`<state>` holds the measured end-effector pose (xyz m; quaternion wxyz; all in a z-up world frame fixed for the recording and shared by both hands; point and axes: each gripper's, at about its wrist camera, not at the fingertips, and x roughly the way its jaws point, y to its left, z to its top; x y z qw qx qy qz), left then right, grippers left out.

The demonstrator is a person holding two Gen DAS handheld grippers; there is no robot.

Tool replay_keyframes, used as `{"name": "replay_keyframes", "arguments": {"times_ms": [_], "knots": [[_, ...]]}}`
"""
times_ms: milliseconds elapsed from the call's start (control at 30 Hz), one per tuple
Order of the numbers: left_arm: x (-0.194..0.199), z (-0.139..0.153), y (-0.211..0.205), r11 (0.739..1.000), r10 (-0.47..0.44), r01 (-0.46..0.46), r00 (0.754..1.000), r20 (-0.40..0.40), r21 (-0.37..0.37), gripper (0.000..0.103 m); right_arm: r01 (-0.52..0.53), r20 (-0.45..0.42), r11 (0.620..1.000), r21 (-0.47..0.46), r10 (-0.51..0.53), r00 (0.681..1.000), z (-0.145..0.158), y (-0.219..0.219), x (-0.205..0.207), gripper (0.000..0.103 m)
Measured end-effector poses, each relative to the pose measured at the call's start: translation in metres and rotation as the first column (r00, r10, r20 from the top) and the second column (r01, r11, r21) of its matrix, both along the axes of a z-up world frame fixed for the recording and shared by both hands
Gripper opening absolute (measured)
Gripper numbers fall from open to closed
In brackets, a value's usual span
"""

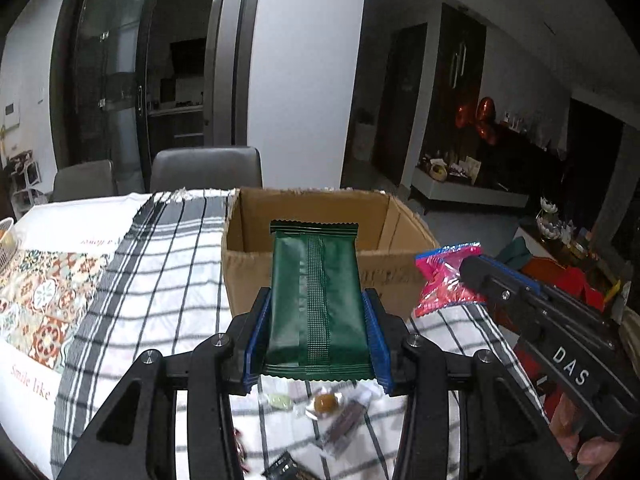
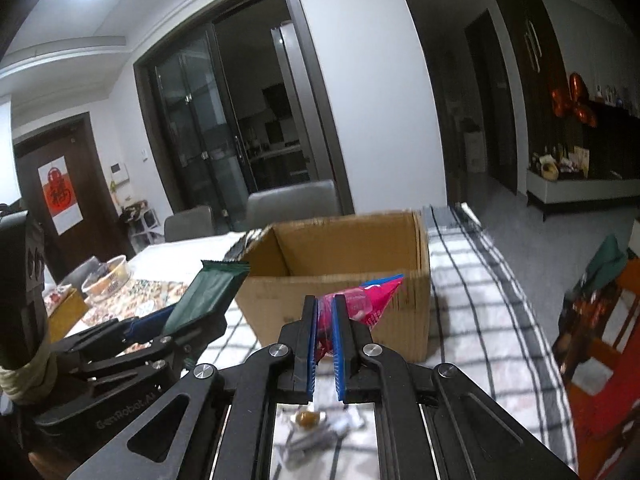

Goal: Organize snacks
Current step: 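Carry the green packet and pink bag into the box and release both, then move both grippers back toward the remaining snacks on the cloth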

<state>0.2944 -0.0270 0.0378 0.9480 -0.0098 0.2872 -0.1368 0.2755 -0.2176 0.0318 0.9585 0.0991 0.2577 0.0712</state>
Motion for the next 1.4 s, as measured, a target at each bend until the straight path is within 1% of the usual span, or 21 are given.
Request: {"name": "replay_keyframes", "arguments": {"times_ms": [267, 367, 467, 700, 900, 933, 1000, 1033, 1067, 1100, 1133, 1167, 1400], "knots": [[0.028, 0.018, -0.002, 1.0, -0.01, 0.009, 0.999, 0.032, 0.021, 0.044, -0.002, 0.038, 1.0, -0.008, 0.003, 0.999, 0.017, -0.002, 0.03, 0.008], [0.043, 0.022, -0.003, 1.0, -0.016, 0.016, 0.999, 0.032, 0.02, 0.044, -0.003, 0.047, 1.0, -0.018, 0.004, 0.999, 0.021, -0.003, 0.044, 0.008], [0.057, 0.025, -0.006, 0.999, -0.021, 0.02, 0.999, 0.034, 0.035, 0.044, -0.004, 0.049, 1.0, -0.022, 0.005, 0.999, 0.023, -0.004, 0.058, 0.008], [0.091, 0.025, -0.016, 0.996, -0.045, 0.042, 0.998, 0.033, 0.075, 0.044, -0.005, 0.036, 1.0, -0.028, 0.006, 0.999, 0.019, -0.009, 0.087, 0.008], [0.116, 0.02, -0.025, 0.994, -0.061, 0.058, 0.998, 0.026, 0.096, 0.044, -0.01, 0.016, 0.998, -0.061, 0.011, 1.0, 0.01, -0.011, 0.11, 0.008], [0.118, 0.02, -0.026, 0.993, -0.06, 0.058, 0.998, 0.024, 0.099, 0.044, -0.014, 0.009, 0.998, -0.06, 0.014, 1.0, 0.008, -0.012, 0.114, 0.008], [0.121, 0.019, -0.026, 0.994, -0.047, 0.044, 0.999, 0.024, 0.104, 0.056, -0.023, -0.011, 0.998, -0.054, 0.023, 1.0, 0.004, -0.014, 0.121, 0.009], [0.121, 0.02, -0.026, 0.994, -0.041, 0.038, 0.999, 0.032, 0.106, 0.063, -0.022, -0.019, 0.998, -0.053, 0.021, 1.0, 0.002, -0.016, 0.123, 0.01], [0.12, 0.02, -0.025, 0.993, -0.036, 0.031, 0.998, 0.042, 0.111, 0.065, -0.017, -0.025, 0.998, -0.059, 0.015, 1.0, 0.001, -0.017, 0.123, 0.012], [0.118, 0.021, -0.025, 0.992, -0.032, 0.026, 0.998, 0.05, 0.12, 0.067, -0.012, -0.025, 0.998, -0.063, 0.01, 1.0, 0.0, -0.018, 0.123, 0.022], [0.115, 0.021, -0.025, 0.991, -0.028, 0.02, 0.998, 0.057, 0.131, 0.071, -0.009, -0.024, 0.998, -0.065, 0.008, 1.0, -0.001, -0.019, 0.123, 0.034], [0.113, 0.021, -0.024, 0.991, -0.024, 0.016, 0.998, 0.061, 0.132, 0.071, -0.006, -0.018, 0.998, -0.07, 0.005, 1.0, 0.0, -0.019, 0.12, 0.036], [0.077, 0.027, -0.018, 0.993, -0.015, 0.003, 0.995, 0.102, 0.121, 0.071, -0.007, -0.011, 0.997, -0.081, 0.006, 1.0, 0.007, -0.022, 0.089, 0.037]]}}
